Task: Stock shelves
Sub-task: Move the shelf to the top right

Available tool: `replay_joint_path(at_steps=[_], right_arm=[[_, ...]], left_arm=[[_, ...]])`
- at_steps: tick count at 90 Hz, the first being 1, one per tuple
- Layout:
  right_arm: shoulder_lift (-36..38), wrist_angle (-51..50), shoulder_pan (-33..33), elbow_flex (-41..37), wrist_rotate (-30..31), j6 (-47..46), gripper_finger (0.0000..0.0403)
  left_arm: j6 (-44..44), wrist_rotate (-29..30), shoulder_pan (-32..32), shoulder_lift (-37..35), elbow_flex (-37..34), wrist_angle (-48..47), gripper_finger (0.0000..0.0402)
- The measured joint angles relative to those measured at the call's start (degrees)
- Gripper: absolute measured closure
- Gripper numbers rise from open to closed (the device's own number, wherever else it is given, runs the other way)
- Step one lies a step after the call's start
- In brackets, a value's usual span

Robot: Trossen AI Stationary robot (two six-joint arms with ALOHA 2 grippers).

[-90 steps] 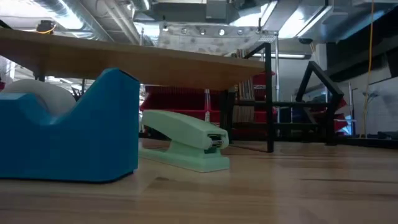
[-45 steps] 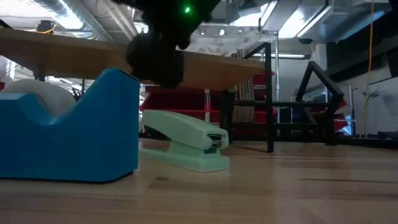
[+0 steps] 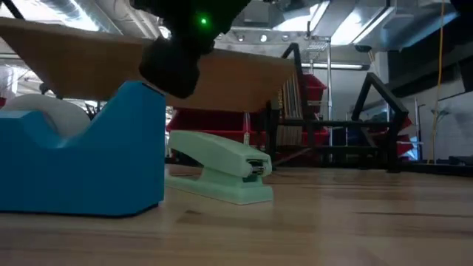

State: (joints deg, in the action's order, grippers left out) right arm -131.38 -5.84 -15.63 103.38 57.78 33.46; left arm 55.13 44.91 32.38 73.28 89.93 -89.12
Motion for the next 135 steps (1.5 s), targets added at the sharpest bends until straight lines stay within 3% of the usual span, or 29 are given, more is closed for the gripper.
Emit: replay_joint_path(at_steps=[31,54,104,135], right_arm=[[-0.2,2.9,1.44,-0.18,2.72,1.2,0.0347],[-0.28,13.49,2.18,-0.25,5.45,8.45,0.0362],[-0.27,16.73,11.45,-0.16,-1.32,14.51,0.0366],[-5.29,23.98,15.02,-0.05,-4.89,23.22,0.0366]], left_arm=[[-1.89,3.06,0.0,-0.02,0.0,0.23,0.0402],[-3.11,5.27,0.0,-0.04,0.0,0.21,0.0402],[-5.83,7.1,0.0,-0.09,0.0,0.3,0.0402],[-7.89,9.52,0.0,-0.09,0.0,1.97,0.0402]])
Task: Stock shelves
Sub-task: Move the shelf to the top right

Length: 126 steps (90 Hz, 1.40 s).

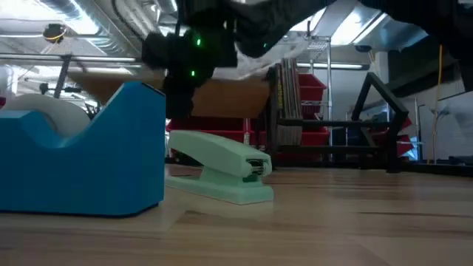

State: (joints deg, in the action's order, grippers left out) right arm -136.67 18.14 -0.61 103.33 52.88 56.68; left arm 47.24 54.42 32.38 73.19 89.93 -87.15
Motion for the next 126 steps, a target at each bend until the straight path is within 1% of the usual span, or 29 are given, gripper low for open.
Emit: replay_joint_path(at_steps=[8,18,36,43,57,69,84,101,126], right_arm=[[-0.23,1.32,0.94,0.0,-0.78,1.16,0.0366],[-0.81,2.05,2.21,0.07,-3.18,1.61,0.0366],[-2.44,3.5,4.52,0.86,-4.32,2.42,0.0366],[-3.73,3.8,5.15,2.26,-4.28,2.68,0.0365],[-7.79,4.19,5.65,7.56,-3.59,3.9,0.0363],[-10.71,5.7,6.28,10.83,-4.84,1.45,0.0336],[-11.16,5.54,6.73,11.15,-5.74,-3.1,0.0307],[-11.16,5.02,7.47,11.21,-4.78,-6.08,0.0301],[-11.14,4.74,7.45,11.19,-4.67,-6.94,0.0299]], left_arm=[[-0.47,0.61,0.0,0.0,0.0,-0.02,0.0401],[-1.23,1.55,0.0,0.0,0.0,0.15,0.0402],[-2.24,2.95,0.0,0.0,0.0,0.6,0.0402],[-2.43,3.27,0.0,0.0,0.0,0.87,0.0402],[-2.43,3.44,0.0,0.0,0.0,0.85,0.0401],[-2.34,3.46,0.0,0.0,0.0,0.85,0.0402],[-2.29,3.46,0.0,0.0,0.0,0.85,0.0401],[-1.45,3.4,0.0,0.12,-0.55,1.28,0.0401],[-0.62,3.18,0.0,0.37,-0.55,1.16,0.0402]])
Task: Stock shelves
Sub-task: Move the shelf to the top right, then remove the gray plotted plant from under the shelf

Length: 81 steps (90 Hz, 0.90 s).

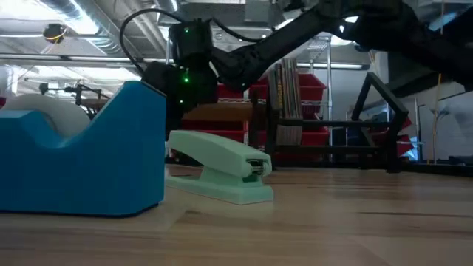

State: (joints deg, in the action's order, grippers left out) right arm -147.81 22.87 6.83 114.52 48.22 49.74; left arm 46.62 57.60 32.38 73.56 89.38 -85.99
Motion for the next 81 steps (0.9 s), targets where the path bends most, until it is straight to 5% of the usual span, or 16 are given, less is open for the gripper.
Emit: replay_joint_path(at_steps=[15,51,81], right_arm=[[0.0,-0.04,-0.25,-0.09,-1.17,-1.3,0.0263],[0.74,-0.75,-2.62,-0.31,-2.1,2.97,0.0075],[2.43,7.32,-7.65,-0.28,-0.89,12.89,0.0064]], left_arm=[[1.53,-0.36,0.0,0.0,0.0,-0.08,0.0402],[2.15,-0.61,0.0,0.0,0.0,-0.46,0.0402],[1.11,0.42,0.0,0.0,0.0,-0.58,0.0402]])
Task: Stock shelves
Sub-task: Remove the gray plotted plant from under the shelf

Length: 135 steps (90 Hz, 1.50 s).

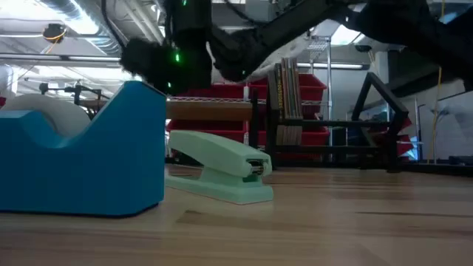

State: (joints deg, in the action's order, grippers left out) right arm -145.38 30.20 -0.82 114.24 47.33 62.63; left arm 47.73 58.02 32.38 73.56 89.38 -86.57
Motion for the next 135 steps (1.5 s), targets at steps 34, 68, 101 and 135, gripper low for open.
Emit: replay_joint_path(at_steps=[34,68,101,135], right_arm=[[10.78,-30.3,-8.84,-3.34,0.17,-13.21,0.0086],[22.82,-50.26,-11.16,-19.28,-27.86,-43.19,0.0105],[18.8,-19.87,-4.09,-28.71,-42.61,-56.4,0.0107],[9.85,-4.54,-0.37,-26.77,-34.55,-63.91,0.0107]], left_arm=[[-1.64,-23.39,4.61,0.06,0.0,-1.01,0.0402],[12.77,-36.06,12.64,1.03,-15.79,-1.46,0.0376],[9.02,-33.51,3.46,-1.52,-37.0,6.94,0.0207],[0.64,-31.81,-7.89,-4.74,-49.85,14.11,0.0151]])
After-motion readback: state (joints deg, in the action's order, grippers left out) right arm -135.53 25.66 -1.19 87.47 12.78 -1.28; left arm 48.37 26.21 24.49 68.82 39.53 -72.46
